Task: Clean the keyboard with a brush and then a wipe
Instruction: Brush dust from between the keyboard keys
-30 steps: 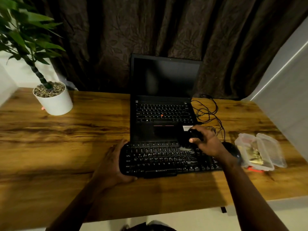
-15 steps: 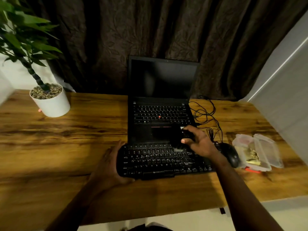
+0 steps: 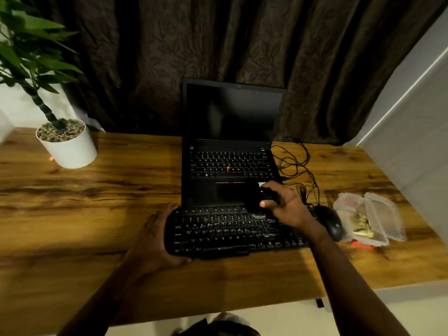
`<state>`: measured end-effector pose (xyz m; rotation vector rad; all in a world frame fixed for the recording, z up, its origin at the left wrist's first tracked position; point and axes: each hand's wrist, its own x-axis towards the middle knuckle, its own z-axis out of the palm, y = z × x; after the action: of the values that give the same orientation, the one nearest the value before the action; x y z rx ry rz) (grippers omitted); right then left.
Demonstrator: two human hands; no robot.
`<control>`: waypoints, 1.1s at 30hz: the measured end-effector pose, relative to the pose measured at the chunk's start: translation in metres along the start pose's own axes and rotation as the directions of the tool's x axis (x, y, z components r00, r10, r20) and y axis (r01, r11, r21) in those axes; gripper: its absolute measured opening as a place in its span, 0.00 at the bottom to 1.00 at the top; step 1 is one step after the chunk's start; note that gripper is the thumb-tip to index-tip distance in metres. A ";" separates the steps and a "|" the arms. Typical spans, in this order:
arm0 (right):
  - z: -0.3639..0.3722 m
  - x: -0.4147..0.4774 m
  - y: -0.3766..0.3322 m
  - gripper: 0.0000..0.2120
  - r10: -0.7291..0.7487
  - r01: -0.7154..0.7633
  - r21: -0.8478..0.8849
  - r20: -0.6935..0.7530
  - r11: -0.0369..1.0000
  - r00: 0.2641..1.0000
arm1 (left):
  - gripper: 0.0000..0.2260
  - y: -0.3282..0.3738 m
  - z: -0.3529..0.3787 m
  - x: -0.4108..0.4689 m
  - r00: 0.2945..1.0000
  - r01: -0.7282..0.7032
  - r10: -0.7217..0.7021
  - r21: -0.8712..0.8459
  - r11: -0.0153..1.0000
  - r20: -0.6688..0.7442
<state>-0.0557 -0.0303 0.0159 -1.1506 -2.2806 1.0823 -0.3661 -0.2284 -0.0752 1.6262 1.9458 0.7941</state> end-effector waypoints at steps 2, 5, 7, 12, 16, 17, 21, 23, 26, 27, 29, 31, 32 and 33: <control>-0.014 -0.004 0.008 0.15 0.036 -0.037 -0.027 -0.025 0.999 0.999 | 0.65 -0.001 0.000 0.000 1.000 -0.002 0.002 0.012 1.000 0.001; -0.031 -0.013 0.018 0.16 0.047 -0.049 -0.059 -0.040 0.997 0.998 | 0.65 -0.002 0.002 0.002 1.000 -0.017 0.017 0.025 1.000 -0.007; -0.033 -0.015 0.016 0.15 0.015 -0.020 -0.100 -0.046 0.995 0.999 | 0.65 -0.002 0.002 0.003 1.000 -0.015 0.015 0.016 1.000 -0.015; -0.006 -0.009 0.005 0.14 0.005 -0.005 -0.017 -0.018 1.000 1.000 | 0.63 -0.004 0.003 0.003 1.000 -0.026 0.026 0.008 1.000 -0.011; -0.017 -0.012 0.016 0.16 0.009 -0.009 -0.001 -0.015 1.000 1.000 | 0.64 -0.001 0.001 0.003 1.000 -0.005 0.005 0.016 1.000 0.009; -0.025 -0.015 0.022 0.17 0.030 -0.030 -0.020 -0.013 0.999 0.999 | 0.64 0.000 0.002 0.003 1.000 0.000 0.000 0.024 1.000 0.008; -0.038 -0.026 0.031 0.19 0.087 -0.088 -0.073 -0.028 0.993 0.996 | 0.65 0.002 0.001 0.001 1.000 0.007 -0.007 0.026 1.000 -0.001; -0.030 -0.024 0.025 0.17 0.030 -0.030 -0.086 -0.008 0.996 1.000 | 0.64 0.002 0.001 0.001 1.000 0.007 -0.007 0.025 1.000 0.000; -0.018 -0.017 0.016 0.17 0.005 -0.003 -0.077 0.016 0.997 1.000 | 0.64 -0.002 0.003 0.002 1.000 0.015 -0.016 0.047 0.999 0.011; -0.017 -0.016 0.014 0.17 -0.009 0.011 -0.080 0.019 0.997 1.000 | 0.64 -0.003 0.003 0.002 1.000 0.019 -0.019 0.051 0.999 0.012; -0.020 -0.017 0.016 0.17 -0.038 0.038 -0.072 0.006 0.997 0.999 | 0.64 -0.002 0.002 0.003 1.000 0.020 -0.020 0.054 0.998 0.013; -0.027 -0.022 0.021 0.17 -0.013 0.011 -0.076 -0.021 0.997 1.000 | 0.64 0.000 0.002 0.003 0.999 0.027 -0.028 0.057 0.998 0.017; -0.031 -0.024 0.023 0.17 0.005 -0.008 -0.096 -0.024 0.995 1.000 | 0.65 -0.001 0.002 0.002 0.999 0.031 -0.032 0.058 0.998 0.020; -0.035 -0.027 0.025 0.18 0.015 -0.018 -0.127 -0.022 0.992 1.000 | 0.65 -0.001 0.002 0.002 0.999 0.031 -0.032 0.055 0.998 0.021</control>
<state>-0.0052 -0.0255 0.0193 -1.2259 -2.3569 0.9371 -0.3657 -0.2262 -0.0778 1.6247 1.9895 0.7140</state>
